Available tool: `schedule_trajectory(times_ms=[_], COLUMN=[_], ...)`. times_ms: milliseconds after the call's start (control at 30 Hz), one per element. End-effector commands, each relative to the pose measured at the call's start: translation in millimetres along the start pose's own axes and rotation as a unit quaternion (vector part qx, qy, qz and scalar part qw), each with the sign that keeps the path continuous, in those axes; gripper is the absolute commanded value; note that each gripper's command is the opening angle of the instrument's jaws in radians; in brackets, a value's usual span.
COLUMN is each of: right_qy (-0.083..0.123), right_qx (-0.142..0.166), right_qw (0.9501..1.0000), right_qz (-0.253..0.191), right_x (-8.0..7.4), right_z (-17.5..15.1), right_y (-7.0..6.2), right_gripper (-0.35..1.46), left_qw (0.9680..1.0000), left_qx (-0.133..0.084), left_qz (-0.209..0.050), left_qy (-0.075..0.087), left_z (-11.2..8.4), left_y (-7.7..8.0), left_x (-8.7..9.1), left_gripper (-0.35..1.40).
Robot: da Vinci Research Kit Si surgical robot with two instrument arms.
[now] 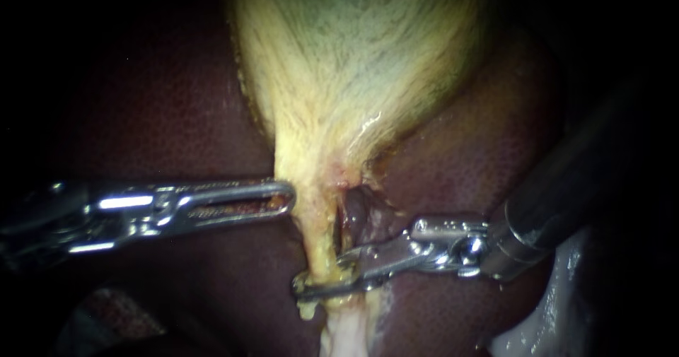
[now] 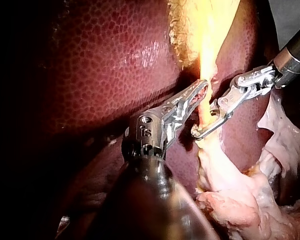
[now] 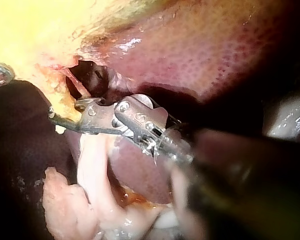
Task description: Going back second clip left tube
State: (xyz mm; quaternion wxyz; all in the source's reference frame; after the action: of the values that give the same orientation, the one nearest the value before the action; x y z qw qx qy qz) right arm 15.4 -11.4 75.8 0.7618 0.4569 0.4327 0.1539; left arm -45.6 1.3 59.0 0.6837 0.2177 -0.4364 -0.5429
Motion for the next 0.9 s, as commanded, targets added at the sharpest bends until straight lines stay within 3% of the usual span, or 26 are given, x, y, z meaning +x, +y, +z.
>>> schedule_trajectory(times_ms=[33, 167, 300, 367, 567, 667, 733, 900], right_qy=[0.000, 0.000, 0.005, 0.007, 0.019, 0.025, 0.029, 0.031], right_qx=[0.000, 0.000, -0.013, -0.020, -0.026, -0.049, -0.067, -0.077], right_qw=[1.0000, 1.0000, 0.9998, 0.9989, 0.9934, 0.9880, 0.9850, 0.9825], right_qz=[0.000, 0.000, -0.012, -0.041, -0.110, -0.144, -0.156, -0.167], right_x=[0.0, 0.0, 0.2, 0.3, 0.9, 1.0, 1.0, 0.6], right_z=[0.0, 0.0, -0.1, -0.3, -0.7, -0.9, -1.2, -2.6], right_y=[0.0, 0.0, -0.1, -0.1, -0.2, -0.2, -0.2, -0.7], right_gripper=[-0.35, -0.34, 0.25, 0.42, 0.55, 0.59, 0.60, 0.60], left_qw=[1.0000, 1.0000, 1.0000, 1.0000, 1.0000, 1.0000, 1.0000, 1.0000], left_qx=[0.000, 0.000, 0.000, 0.000, 0.000, 0.000, 0.000, 0.000], left_qz=[0.000, 0.000, 0.000, 0.000, 0.000, 0.000, 0.000, 0.000], left_qy=[0.000, 0.000, 0.000, 0.000, 0.000, 0.000, 0.000, 0.000], left_z=[0.0, 0.0, -0.1, -0.1, -0.2, -0.2, -0.2, -0.3], left_y=[0.0, 0.0, 0.0, 0.0, 0.0, 0.0, -0.1, -0.1], left_x=[0.0, 0.0, 0.1, 0.1, 0.1, 0.1, 0.1, 0.1], left_gripper=[-0.35, -0.35, -0.35, -0.35, -0.35, -0.35, -0.35, -0.35])
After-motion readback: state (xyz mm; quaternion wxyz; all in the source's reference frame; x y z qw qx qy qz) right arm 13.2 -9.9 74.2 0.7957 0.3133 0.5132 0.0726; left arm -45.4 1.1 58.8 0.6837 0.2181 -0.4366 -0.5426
